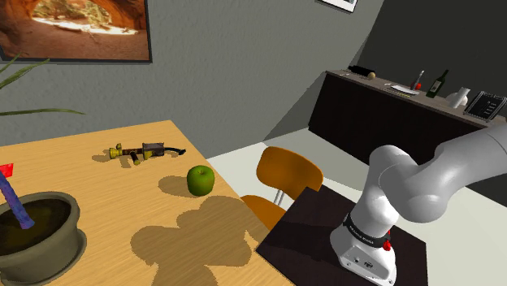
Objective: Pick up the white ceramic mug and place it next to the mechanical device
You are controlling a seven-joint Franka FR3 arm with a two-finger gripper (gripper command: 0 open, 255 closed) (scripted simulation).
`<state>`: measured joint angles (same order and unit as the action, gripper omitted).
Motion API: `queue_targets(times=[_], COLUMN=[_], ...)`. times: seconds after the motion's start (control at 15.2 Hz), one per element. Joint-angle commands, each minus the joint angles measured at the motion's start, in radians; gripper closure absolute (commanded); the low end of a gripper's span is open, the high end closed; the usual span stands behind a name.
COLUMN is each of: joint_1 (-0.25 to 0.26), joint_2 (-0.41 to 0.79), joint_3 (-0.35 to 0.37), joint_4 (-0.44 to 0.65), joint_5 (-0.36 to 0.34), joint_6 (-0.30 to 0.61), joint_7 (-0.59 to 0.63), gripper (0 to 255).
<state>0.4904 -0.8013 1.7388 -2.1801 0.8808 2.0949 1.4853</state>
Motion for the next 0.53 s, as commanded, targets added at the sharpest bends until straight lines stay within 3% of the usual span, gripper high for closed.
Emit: queue_targets(times=[0.0,0.46], joint_1=[-0.013,-0.075], joint_2=[-0.007,-0.041], joint_3=[0.023,0.122], joint_4=[-0.006,-0.009], joint_5=[0.017,0.083], joint_6=[0.017,0.077], joint_7=[-0.008,-0.037], gripper=[255,255])
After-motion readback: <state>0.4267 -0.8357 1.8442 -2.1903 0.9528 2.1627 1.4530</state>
